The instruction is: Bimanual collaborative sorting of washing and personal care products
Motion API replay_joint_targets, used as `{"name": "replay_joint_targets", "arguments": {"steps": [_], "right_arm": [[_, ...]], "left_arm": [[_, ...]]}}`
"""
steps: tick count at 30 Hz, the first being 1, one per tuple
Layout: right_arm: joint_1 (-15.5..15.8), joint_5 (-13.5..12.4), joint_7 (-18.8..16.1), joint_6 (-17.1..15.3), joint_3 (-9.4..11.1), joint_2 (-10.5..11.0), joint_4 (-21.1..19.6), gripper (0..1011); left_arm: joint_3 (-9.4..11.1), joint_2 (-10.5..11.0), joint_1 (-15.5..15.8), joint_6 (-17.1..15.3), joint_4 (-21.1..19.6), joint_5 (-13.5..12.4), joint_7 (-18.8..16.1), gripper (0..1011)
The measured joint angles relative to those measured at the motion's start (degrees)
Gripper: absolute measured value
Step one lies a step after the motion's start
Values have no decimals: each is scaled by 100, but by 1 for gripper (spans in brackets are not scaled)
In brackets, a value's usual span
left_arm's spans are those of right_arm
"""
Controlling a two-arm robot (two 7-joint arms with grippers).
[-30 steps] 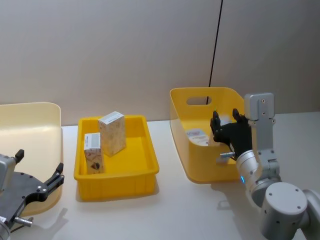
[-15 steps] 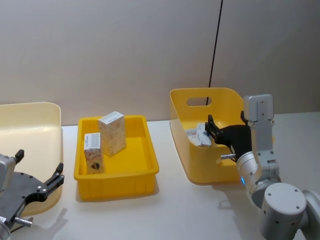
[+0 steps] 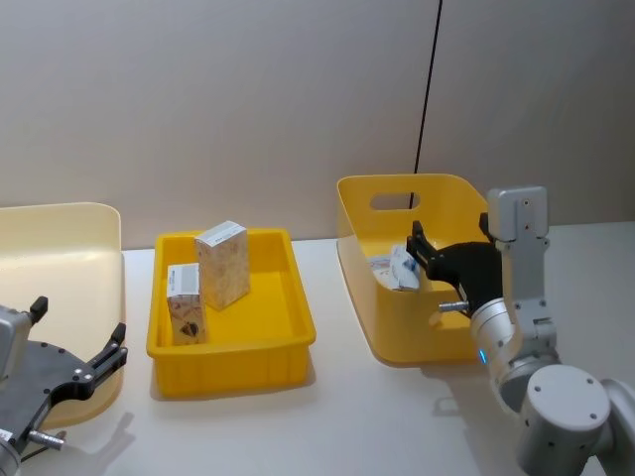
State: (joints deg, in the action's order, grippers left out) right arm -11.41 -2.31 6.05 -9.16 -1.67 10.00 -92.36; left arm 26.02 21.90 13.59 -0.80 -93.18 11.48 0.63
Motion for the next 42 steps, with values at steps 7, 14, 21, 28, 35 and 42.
{"name": "replay_joint_targets", "arguments": {"steps": [7,14,21,28,35,42], "right_arm": [[5,-37,-111,421,26,-5,20,1001],[11,-147,-341,880,55,13,17,1001],[58,-191,-358,874,15,45,-14,1001],[329,-478,-504,836,-256,253,-215,1001],[687,-854,-702,786,-604,527,-486,1001],[1026,-1205,-886,747,-938,784,-739,1001]], "left_arm": [[0,0,0,0,0,0,0,1003],[0,-1,0,0,0,0,0,1004],[0,-1,0,0,0,0,0,1003],[0,-1,0,0,0,0,0,1003],[0,0,0,0,0,0,0,1003],[0,-1,0,0,0,0,0,1003]]}}
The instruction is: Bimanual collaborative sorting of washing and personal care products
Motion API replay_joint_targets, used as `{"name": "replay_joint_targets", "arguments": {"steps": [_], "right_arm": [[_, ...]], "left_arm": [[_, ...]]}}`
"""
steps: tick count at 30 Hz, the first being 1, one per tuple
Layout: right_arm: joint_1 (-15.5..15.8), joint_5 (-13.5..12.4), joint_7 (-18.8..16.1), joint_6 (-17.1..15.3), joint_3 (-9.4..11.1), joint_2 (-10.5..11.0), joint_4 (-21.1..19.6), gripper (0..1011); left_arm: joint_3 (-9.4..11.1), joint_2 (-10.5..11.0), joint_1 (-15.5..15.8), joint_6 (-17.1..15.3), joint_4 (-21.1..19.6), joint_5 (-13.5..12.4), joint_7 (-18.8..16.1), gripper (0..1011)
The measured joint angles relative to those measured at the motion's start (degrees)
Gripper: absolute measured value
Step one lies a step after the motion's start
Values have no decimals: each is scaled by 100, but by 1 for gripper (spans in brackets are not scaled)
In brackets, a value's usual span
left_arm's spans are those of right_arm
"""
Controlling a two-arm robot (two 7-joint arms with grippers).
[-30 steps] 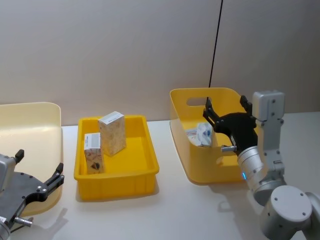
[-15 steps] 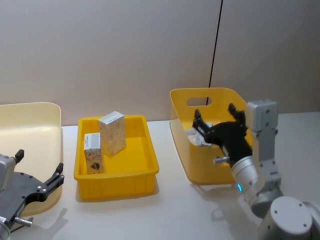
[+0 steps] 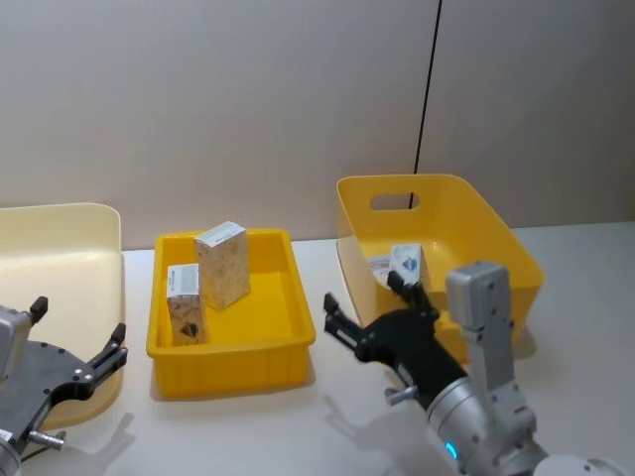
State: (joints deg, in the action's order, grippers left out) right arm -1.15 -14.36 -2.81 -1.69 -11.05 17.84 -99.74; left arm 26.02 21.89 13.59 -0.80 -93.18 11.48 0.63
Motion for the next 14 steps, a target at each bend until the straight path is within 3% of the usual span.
{"name": "replay_joint_targets", "arguments": {"steps": [4,14], "right_arm": [[142,-150,-74,-19,-135,104,-106,1001],[197,-212,-104,-26,-191,149,-149,1001]], "left_arm": [[0,0,0,0,0,0,0,1003],[0,0,0,0,0,0,0,1003]]}}
